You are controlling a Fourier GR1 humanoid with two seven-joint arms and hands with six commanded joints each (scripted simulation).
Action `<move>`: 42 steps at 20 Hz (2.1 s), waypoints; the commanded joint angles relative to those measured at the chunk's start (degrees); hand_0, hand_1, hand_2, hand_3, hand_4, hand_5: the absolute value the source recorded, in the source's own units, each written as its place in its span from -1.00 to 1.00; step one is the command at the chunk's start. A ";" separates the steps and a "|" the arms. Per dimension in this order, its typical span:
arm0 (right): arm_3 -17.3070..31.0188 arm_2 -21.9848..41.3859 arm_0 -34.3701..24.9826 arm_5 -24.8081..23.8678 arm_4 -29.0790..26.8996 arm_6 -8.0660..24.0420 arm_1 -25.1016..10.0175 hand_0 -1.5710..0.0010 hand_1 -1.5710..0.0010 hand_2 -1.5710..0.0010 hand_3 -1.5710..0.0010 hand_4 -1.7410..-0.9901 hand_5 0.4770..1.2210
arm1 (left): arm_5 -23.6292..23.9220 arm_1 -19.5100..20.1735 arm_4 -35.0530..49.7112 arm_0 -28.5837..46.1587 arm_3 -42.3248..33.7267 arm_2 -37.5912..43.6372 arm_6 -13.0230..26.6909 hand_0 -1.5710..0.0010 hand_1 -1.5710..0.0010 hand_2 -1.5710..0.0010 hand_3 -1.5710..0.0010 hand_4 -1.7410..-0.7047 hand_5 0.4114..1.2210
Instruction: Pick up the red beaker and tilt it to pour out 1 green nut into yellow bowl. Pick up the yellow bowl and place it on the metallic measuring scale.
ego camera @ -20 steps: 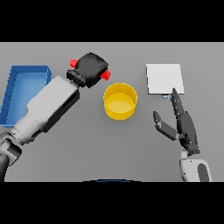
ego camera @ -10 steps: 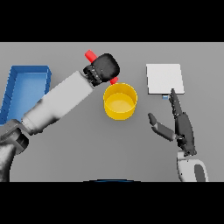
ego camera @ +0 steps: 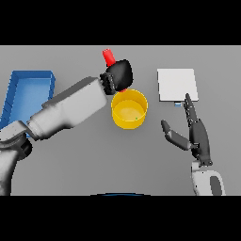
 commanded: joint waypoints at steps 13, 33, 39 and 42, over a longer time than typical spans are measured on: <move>0.93 -0.13 -0.98 -0.36 0.71 -1.17 -0.33 1.00 1.00 1.00 1.00 0.62 -0.78 | 3.37 0.46 -6.85 -17.49 7.92 -2.78 -5.74 -1.00 -1.00 -1.00 -1.00 -0.97 1.00; 2.29 1.34 -2.27 2.40 0.38 -2.77 -1.73 1.00 1.00 1.00 1.00 0.62 -0.58 | 17.03 20.47 43.36 -6.48 32.16 51.58 17.53 -1.00 -1.00 -1.00 -0.99 -1.00 1.00; 2.76 0.47 -1.59 3.45 -1.46 -4.06 -2.26 1.00 1.00 1.00 1.00 0.62 -0.48 | 22.43 20.24 53.35 7.59 24.10 57.36 23.16 -1.00 -1.00 -1.00 -1.00 -1.00 1.00; 2.59 0.73 -1.36 2.99 -0.34 -4.87 -2.68 1.00 1.00 1.00 1.00 0.55 -0.46 | 24.57 18.47 57.59 18.55 14.02 57.80 24.33 -1.00 -1.00 -1.00 -1.00 -1.00 1.00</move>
